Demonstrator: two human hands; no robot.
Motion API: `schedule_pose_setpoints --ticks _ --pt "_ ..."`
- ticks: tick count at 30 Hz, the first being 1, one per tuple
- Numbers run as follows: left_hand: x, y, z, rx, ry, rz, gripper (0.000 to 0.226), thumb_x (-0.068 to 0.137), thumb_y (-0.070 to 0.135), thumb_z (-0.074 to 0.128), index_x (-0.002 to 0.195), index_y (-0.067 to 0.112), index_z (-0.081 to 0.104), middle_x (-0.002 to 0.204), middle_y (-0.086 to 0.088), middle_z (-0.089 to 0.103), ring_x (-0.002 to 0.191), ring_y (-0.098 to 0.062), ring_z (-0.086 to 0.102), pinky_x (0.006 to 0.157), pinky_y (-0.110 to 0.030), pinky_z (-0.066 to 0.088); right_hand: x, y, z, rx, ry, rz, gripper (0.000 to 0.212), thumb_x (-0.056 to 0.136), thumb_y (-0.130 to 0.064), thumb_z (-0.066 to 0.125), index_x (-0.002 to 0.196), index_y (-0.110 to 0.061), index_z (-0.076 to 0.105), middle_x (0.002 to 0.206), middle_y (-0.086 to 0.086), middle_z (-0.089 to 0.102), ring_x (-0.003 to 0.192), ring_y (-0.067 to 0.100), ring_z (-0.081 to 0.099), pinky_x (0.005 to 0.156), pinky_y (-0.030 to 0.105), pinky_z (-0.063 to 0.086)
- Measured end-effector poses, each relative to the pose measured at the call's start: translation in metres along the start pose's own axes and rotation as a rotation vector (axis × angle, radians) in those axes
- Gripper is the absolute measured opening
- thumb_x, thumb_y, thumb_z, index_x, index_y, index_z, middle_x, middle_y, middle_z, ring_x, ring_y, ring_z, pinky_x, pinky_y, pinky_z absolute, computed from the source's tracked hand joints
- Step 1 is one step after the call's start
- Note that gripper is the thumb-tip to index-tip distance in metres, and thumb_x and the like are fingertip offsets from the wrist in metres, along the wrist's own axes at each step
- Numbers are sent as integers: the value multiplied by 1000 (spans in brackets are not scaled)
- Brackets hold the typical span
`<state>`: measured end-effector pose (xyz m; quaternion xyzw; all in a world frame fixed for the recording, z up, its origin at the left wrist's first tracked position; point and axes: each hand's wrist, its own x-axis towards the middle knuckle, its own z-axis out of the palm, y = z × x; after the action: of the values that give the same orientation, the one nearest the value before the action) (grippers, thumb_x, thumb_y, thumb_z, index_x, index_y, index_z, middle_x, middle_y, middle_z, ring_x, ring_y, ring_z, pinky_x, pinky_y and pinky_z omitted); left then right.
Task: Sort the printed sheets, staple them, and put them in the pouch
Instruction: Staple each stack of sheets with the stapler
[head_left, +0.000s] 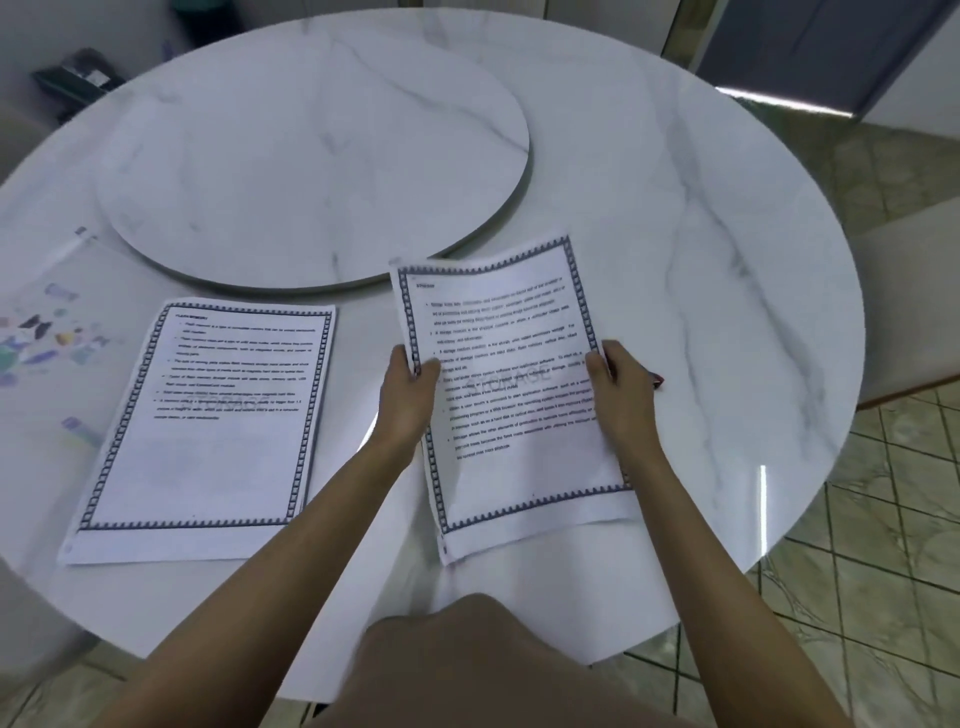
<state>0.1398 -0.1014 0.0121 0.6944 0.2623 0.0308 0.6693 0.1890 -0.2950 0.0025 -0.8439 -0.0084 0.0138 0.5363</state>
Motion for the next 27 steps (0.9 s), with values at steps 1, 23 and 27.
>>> schedule_pose_setpoints --ticks 1,23,27 --pt "0 10 -1 -6 6 76 13 98 13 40 109 19 43 107 6 57 97 -11 57 90 -30 45 0 -7 0 36 30 -41 37 98 -14 40 64 -23 30 60 -6 29 50 1 27 47 13 25" --pt "-10 29 -48 42 -60 380 15 96 23 44 107 23 53 102 6 63 97 -9 61 88 -27 51 -20 -24 -5 122 -31 -50 21 94 -23 50 112 -15 58 100 -7 62 95 8 58 86 25 46" --pt "2 29 -53 64 20 335 14 97 22 44 86 24 53 84 9 60 76 -2 56 74 -25 47 -34 -2 -2 99 -109 37 18 94 -20 50 110 -17 58 101 -5 63 96 9 59 83 23 47"
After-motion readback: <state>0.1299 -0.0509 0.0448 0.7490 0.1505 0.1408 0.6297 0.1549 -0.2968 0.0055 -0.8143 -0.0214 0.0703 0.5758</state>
